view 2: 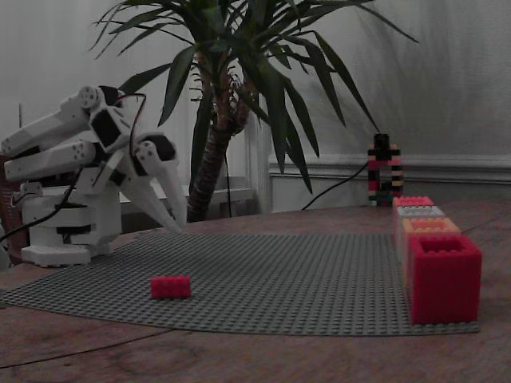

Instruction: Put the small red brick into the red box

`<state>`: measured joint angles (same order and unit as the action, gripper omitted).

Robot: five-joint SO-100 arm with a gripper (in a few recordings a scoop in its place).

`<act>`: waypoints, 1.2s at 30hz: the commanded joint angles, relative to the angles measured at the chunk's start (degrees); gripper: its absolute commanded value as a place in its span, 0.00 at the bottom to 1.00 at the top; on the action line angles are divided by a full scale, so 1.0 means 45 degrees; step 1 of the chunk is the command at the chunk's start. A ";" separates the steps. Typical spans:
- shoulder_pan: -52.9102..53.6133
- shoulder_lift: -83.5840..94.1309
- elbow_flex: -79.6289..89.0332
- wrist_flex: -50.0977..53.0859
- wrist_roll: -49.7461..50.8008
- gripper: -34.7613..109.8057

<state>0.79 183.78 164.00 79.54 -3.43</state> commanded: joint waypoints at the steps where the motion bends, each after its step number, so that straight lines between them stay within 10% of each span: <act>1: -0.0313 0.0156 -0.0020 0.0215 0.0742 0.24; 23: -0.0371 -0.0781 -0.0254 -0.1152 0.0508 0.24; 36: 0.2598 -1.3105 -0.9199 -0.2930 0.2852 0.24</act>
<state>4.48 139.66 136.93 67.32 4.04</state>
